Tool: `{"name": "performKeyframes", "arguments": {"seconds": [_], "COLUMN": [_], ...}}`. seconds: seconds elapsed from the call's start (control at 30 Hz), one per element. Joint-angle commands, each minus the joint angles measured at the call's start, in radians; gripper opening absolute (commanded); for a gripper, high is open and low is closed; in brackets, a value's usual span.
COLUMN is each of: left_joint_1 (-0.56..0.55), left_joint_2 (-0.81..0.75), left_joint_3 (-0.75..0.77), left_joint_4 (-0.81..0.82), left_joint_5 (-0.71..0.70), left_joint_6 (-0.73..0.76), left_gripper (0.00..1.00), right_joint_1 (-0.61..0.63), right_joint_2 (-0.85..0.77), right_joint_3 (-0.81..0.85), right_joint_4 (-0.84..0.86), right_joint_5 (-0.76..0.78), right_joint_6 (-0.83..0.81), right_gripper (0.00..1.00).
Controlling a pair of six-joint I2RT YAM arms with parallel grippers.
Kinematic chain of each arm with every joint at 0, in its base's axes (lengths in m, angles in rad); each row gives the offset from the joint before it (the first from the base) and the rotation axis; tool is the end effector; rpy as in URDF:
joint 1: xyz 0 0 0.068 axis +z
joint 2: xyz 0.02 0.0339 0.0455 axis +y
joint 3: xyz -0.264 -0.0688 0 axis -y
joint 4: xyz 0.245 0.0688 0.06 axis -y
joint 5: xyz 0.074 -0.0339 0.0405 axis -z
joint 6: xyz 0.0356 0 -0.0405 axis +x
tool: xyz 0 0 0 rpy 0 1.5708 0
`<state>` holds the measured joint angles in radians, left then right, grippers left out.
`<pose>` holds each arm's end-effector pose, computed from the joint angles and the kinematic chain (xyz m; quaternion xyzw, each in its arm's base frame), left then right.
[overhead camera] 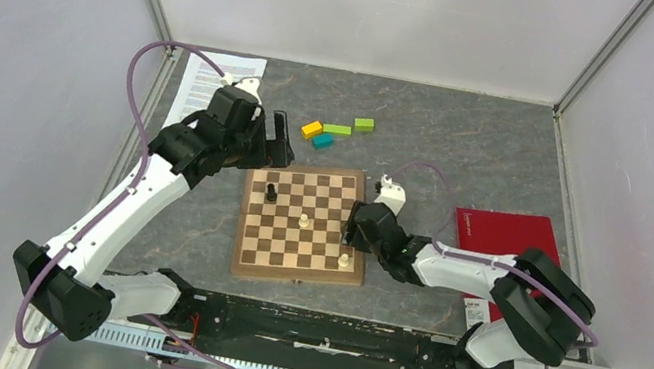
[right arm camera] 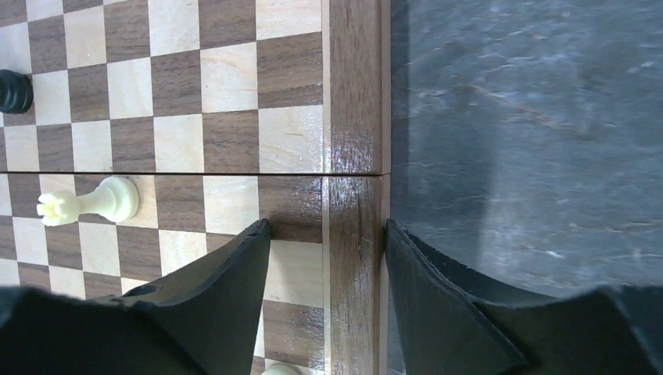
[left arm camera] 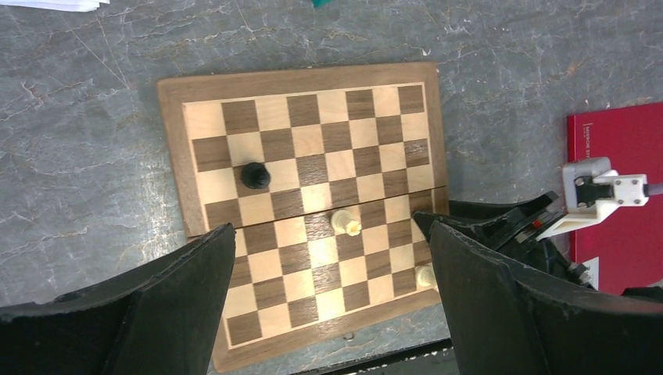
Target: Put the files into the folder
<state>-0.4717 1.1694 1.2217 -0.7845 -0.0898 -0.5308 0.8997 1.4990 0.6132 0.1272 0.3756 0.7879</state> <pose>0.2151 -0.1061 0.3561 -0.0452 0.9115 -0.1595 0.3764 0.1845 0.2114 0.1514 0.0232 0.9052 0.1760 0.3861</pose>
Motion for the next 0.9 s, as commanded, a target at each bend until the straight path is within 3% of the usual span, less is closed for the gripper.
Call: {"name": "performKeyframes", "arguments": {"seconds": [0.0,0.27,0.57,0.87], "left_joint_1": [0.022,0.045,0.049,0.051], "left_joint_2": [-0.031,-0.042,-0.071,-0.100], "left_joint_3": [0.019,0.036,0.069,0.166], "left_joint_4": [-0.004,-0.025,-0.059,-0.114], "left_joint_5": [0.029,0.050,0.085,0.111], "left_joint_6": [0.050,0.044,0.015,0.024], "left_gripper": [1.00,1.00,1.00,1.00], "right_joint_1": [0.063,0.152,0.248,0.303], "right_joint_2": [0.068,0.232,0.376,0.581], "right_joint_3": [0.092,0.286,0.433,0.711], "right_joint_4": [-0.016,-0.048,-0.015,-0.001], "right_joint_5": [0.013,-0.005,-0.062,-0.120], "right_joint_6": [0.013,0.021,0.147,0.184], "right_gripper": [0.57,0.58,0.58,0.57]}}
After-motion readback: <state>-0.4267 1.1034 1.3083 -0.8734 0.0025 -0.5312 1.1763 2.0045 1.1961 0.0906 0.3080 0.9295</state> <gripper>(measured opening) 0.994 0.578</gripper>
